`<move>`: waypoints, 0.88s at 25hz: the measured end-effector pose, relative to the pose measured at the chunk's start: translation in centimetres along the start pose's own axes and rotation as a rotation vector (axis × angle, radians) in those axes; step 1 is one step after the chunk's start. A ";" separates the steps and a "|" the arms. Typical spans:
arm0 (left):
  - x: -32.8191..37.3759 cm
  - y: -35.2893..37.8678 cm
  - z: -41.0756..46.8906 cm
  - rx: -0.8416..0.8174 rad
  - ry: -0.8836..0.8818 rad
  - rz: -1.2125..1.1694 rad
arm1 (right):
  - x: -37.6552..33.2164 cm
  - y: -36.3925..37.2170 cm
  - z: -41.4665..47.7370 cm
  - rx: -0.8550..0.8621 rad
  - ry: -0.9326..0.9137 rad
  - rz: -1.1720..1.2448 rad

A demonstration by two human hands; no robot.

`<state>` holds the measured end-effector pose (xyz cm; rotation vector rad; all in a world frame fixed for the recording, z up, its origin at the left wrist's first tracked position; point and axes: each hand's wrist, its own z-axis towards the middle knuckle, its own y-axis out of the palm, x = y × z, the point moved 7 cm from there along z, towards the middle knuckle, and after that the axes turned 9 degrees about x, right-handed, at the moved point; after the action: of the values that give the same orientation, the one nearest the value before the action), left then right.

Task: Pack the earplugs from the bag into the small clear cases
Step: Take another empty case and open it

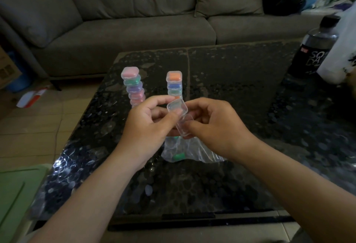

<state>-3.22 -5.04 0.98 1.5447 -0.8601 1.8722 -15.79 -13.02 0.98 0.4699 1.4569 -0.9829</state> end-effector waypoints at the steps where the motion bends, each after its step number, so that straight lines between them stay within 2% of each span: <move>1: 0.0 0.1 0.0 -0.006 0.006 0.018 | 0.0 -0.1 0.0 0.008 0.015 0.001; 4: -0.3 -1.1 0.8 0.081 -0.015 0.063 | -0.1 -1.6 0.3 0.137 0.042 -0.054; 6: -0.8 -2.2 1.5 0.140 -0.072 0.100 | 0.2 -3.5 0.6 0.260 0.045 -0.201; 8: -1.6 -2.7 1.8 0.145 -0.137 0.113 | 1.0 -4.8 0.9 0.300 0.078 -0.341; 12: -3.4 -2.6 1.6 0.098 -0.233 0.119 | 3.0 -4.7 0.5 0.254 0.215 -0.484; 17: -4.9 -2.4 1.1 0.047 -0.294 0.174 | 2.5 -5.0 -0.1 0.327 0.289 -0.493; 22: -5.1 -3.1 0.8 0.044 -0.289 0.240 | 4.2 -3.5 -0.8 0.154 0.494 -0.458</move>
<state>0.59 -3.81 -3.55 1.8388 -1.1848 1.8667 -19.70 -15.50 -2.09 0.5261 1.9962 -1.4175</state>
